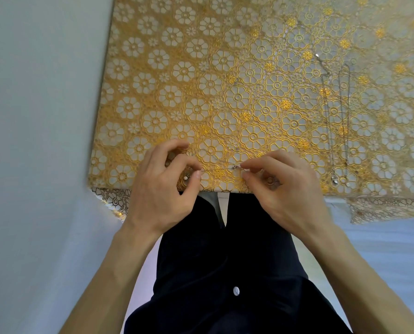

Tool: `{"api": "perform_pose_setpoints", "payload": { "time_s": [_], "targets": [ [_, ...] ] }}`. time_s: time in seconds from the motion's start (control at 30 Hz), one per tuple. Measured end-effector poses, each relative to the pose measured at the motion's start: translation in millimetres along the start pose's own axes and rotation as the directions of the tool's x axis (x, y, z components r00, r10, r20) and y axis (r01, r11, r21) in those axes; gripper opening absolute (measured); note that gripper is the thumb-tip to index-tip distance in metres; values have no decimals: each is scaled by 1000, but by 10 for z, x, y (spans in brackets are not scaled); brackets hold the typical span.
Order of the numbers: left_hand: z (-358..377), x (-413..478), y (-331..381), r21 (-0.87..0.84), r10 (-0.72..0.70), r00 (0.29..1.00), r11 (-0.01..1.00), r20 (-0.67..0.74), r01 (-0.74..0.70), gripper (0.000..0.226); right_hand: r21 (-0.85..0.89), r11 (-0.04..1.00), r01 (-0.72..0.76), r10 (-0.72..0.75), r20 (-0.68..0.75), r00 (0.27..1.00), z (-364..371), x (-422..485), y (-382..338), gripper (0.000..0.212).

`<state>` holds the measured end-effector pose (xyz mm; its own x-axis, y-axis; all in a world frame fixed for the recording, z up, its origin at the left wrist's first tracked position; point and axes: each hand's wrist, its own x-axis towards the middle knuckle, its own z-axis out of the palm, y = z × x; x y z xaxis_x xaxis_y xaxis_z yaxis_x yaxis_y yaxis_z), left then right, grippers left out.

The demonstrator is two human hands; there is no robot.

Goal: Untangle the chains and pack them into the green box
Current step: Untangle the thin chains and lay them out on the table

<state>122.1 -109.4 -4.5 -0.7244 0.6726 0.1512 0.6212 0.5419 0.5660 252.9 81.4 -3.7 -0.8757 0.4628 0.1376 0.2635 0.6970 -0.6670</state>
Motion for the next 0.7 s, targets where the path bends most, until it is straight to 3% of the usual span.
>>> {"api": "perform_pose_setpoints", "payload": {
  "time_s": [0.27,0.47,0.7],
  "targets": [
    [-9,48,74,-23,17,1000,1000,-24,-18,13,5,1000,13,-13,-13,1000,75,51,-90,10],
    [134,145,188,2,65,998,998,-18,-65,14,-106,993,53,-55,-12,998,134,83,-155,7],
    [311,120,131,88,83,989,993,-122,-72,15,-206,975,88,-85,23,996,146,80,-134,13]
  ]
}}
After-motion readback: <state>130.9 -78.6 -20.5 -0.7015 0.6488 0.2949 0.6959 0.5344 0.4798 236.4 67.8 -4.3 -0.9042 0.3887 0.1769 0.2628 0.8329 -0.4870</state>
